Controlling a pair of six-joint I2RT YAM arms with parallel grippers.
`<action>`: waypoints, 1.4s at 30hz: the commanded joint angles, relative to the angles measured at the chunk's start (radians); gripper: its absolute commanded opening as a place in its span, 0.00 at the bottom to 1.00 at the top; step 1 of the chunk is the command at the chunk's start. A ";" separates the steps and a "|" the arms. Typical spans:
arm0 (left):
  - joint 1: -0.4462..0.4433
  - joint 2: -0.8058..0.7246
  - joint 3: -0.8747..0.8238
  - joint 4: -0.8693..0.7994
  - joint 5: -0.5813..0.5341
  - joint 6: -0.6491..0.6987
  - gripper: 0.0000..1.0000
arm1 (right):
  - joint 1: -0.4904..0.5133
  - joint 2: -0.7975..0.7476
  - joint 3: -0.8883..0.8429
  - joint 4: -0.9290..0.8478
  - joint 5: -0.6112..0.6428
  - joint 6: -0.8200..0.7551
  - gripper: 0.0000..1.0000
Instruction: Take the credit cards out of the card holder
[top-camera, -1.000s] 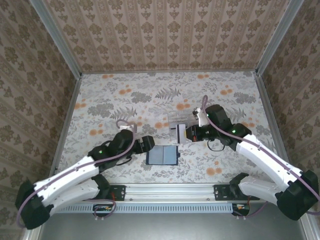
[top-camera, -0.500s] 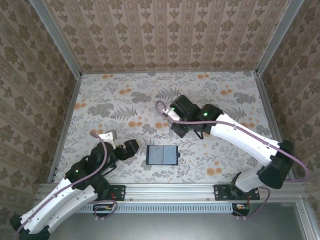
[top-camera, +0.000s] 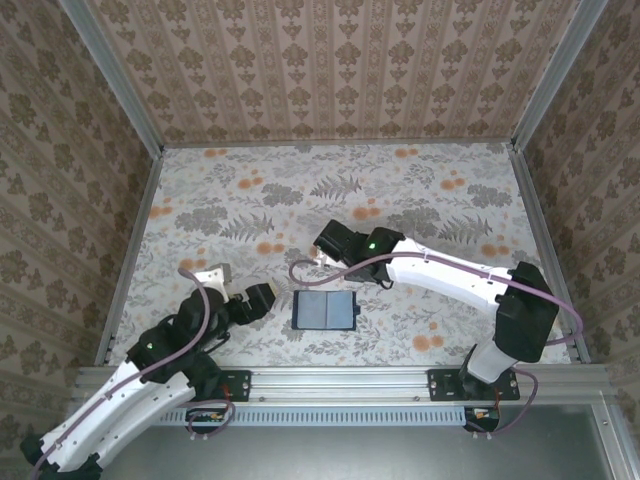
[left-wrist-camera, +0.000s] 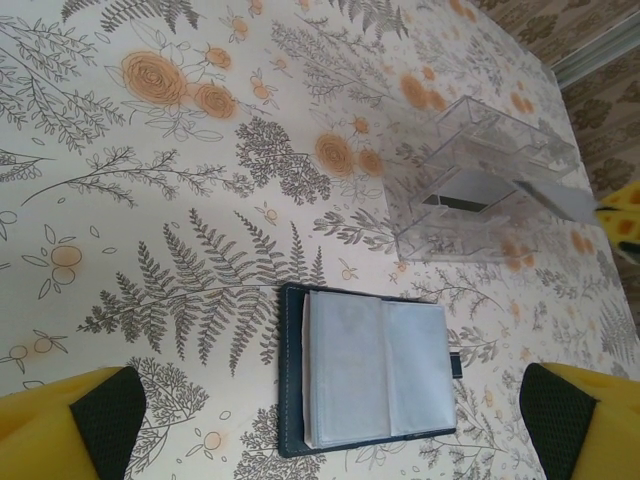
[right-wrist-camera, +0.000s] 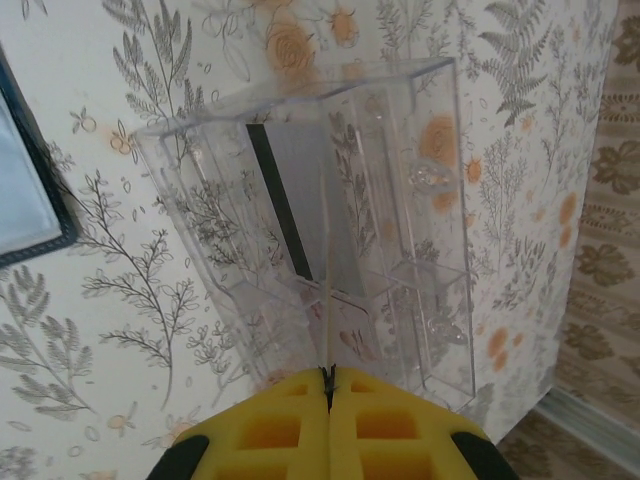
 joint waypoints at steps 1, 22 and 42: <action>0.010 -0.029 -0.012 -0.052 -0.005 0.016 1.00 | 0.005 0.018 -0.034 0.093 0.063 -0.127 0.00; 0.018 -0.044 -0.004 -0.072 -0.015 0.029 1.00 | -0.031 0.125 -0.049 0.172 0.030 -0.151 0.00; 0.028 -0.045 -0.005 -0.072 -0.004 0.032 1.00 | -0.052 0.124 -0.072 0.202 0.047 -0.118 0.00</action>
